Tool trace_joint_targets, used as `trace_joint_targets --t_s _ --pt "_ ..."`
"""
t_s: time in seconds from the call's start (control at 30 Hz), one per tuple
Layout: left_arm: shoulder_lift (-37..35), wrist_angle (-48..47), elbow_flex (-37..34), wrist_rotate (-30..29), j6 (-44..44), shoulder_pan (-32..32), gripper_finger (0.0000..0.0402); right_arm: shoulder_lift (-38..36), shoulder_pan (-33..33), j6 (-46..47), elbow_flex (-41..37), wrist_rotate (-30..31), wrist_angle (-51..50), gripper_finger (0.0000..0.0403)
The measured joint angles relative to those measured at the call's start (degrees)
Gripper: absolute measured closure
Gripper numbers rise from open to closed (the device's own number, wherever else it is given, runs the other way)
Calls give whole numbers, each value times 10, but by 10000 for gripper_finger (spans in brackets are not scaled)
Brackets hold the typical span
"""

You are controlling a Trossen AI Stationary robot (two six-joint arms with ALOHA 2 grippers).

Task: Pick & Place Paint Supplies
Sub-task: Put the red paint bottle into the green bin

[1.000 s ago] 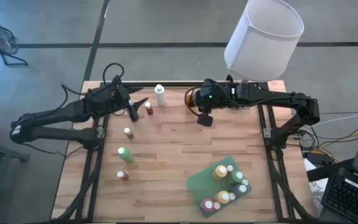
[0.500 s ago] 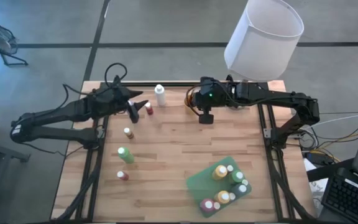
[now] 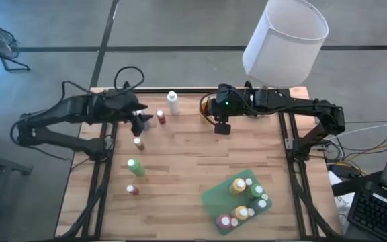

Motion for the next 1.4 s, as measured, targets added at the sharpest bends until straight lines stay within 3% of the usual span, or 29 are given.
trace_joint_targets --t_s 0.3,0.53,0.8,1.1,1.3,1.4 --pt "47 -167 90 -139 -215 -226 178 0 0 9 0 0 -4 241" --pt "98 -265 121 -151 -441 -375 178 0 0 11 0 0 -4 215" --pt "154 -320 133 -101 -632 -477 178 0 0 20 0 0 3 196" --pt "203 -337 133 -68 -818 -537 178 2 0 20 0 0 8 182" --pt "240 -337 133 29 -872 -556 178 11 0 20 0 0 9 169" --pt "261 -336 132 46 -878 -558 177 13 0 20 0 0 11 161"
